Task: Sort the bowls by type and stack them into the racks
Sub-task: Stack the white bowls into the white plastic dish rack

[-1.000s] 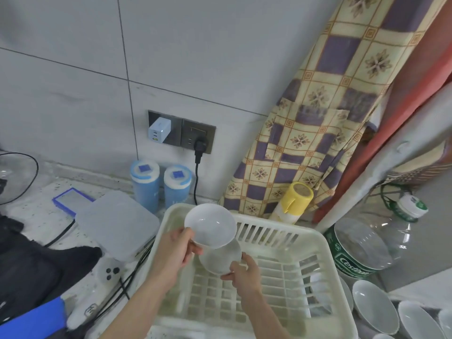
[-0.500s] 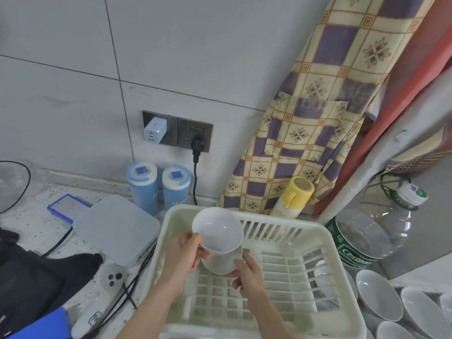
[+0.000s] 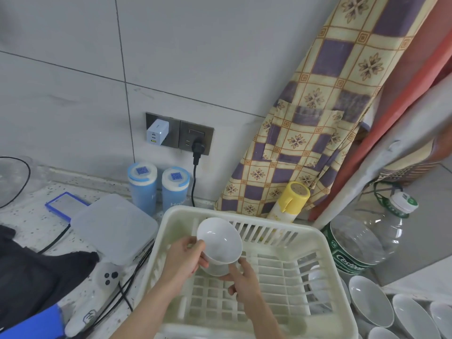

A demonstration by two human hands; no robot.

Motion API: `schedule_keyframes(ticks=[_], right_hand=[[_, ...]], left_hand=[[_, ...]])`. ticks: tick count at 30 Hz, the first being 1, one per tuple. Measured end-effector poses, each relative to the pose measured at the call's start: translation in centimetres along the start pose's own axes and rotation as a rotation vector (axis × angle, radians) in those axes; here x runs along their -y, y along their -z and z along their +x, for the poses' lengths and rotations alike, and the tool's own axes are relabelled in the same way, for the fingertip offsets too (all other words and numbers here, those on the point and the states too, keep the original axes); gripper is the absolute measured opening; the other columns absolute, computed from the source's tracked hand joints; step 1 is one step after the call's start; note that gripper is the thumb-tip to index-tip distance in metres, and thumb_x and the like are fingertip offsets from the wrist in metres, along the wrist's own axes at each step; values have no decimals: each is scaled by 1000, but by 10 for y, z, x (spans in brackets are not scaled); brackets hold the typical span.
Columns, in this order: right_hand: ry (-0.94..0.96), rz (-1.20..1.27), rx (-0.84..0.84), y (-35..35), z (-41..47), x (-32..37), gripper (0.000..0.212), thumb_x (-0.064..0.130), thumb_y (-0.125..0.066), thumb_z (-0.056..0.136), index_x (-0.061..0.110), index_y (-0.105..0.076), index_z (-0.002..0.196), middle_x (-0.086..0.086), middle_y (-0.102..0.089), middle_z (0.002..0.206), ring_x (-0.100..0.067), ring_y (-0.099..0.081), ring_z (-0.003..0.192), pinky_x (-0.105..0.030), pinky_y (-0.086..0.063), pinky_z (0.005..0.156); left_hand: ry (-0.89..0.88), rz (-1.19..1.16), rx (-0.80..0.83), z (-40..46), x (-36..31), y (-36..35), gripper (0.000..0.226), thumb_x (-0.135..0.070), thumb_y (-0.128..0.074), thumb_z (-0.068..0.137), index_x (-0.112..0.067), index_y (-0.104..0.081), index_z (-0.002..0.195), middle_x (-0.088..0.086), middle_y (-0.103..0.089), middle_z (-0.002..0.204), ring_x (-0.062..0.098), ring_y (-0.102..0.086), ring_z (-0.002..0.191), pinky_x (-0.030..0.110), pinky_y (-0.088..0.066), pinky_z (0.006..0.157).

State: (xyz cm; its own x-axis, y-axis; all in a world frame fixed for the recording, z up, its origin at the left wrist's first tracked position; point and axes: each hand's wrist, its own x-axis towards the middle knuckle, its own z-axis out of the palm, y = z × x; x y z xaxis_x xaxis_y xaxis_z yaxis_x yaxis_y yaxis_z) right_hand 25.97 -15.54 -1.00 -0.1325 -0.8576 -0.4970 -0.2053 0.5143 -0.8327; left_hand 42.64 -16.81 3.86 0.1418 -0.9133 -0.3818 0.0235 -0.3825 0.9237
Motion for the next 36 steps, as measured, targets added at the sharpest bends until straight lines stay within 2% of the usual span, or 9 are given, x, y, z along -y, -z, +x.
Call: schedule_keyframes(ticks=[2,5,8,10,16,21,25,30,36], right_hand=[[13,-143,-142,0,-2,-1,37,41,-44,100,21,-50,130,3,-72,80,-8,-65,56,-23,-44,54],[153,-332,-375,4,-6,1,28,36,-35,102,29,-55,119,5,-68,72,-16,-66,70,-32,-49,63],[271,-194,-342,4,-10,9,27,35,-35,101,34,-60,91,6,-64,62,-14,-61,64,-36,-48,63],[285,-135,-251,5,-13,12,29,34,-39,100,30,-64,85,6,-63,60,-14,-59,64,-34,-44,63],[262,-97,-177,7,-9,15,17,8,-51,93,14,-64,102,3,-66,77,-2,-55,56,-12,-38,48],[243,-146,-209,9,-4,23,20,6,-48,92,16,-60,104,-5,-68,85,-15,-57,67,-19,-38,52],[230,-237,-219,9,2,21,22,8,-47,92,12,-61,108,-13,-68,83,-19,-53,62,-25,-37,51],[210,-308,-223,7,6,18,28,9,-48,91,13,-59,117,-2,-63,65,-17,-55,58,-25,-41,50],[211,-355,-240,3,9,19,34,8,-46,90,10,-63,119,0,-60,61,-17,-57,58,-25,-41,50]], left_hand=[[-13,17,2,0,1,0,16,-11,-54,83,-12,-69,90,14,-69,57,7,-37,29,16,-27,33],[-39,89,12,1,4,-1,18,-14,-55,84,-20,-68,95,10,-71,58,7,-52,36,13,-33,35],[-56,144,25,2,5,-1,17,-17,-55,84,-21,-69,94,11,-71,58,7,-59,45,15,-35,39],[-64,165,32,1,5,-1,17,-18,-55,84,-21,-69,92,10,-71,59,6,-59,46,15,-34,39],[-93,205,99,0,5,-6,21,-17,-56,85,-22,-67,101,4,-72,58,5,-58,41,15,-35,38],[-176,296,118,3,15,-7,39,-23,-56,91,-34,-45,127,1,-74,74,3,-70,60,17,-44,48],[-235,432,105,7,22,-4,47,-27,-53,94,-28,-41,139,-5,-68,76,-4,-65,63,10,-39,49],[-269,544,99,6,24,-4,55,-31,-52,96,-28,-33,147,-5,-61,74,5,-62,70,18,-46,62],[-283,666,109,6,26,-5,63,-33,-54,94,-24,-28,150,-8,-55,67,6,-57,65,20,-43,59]])
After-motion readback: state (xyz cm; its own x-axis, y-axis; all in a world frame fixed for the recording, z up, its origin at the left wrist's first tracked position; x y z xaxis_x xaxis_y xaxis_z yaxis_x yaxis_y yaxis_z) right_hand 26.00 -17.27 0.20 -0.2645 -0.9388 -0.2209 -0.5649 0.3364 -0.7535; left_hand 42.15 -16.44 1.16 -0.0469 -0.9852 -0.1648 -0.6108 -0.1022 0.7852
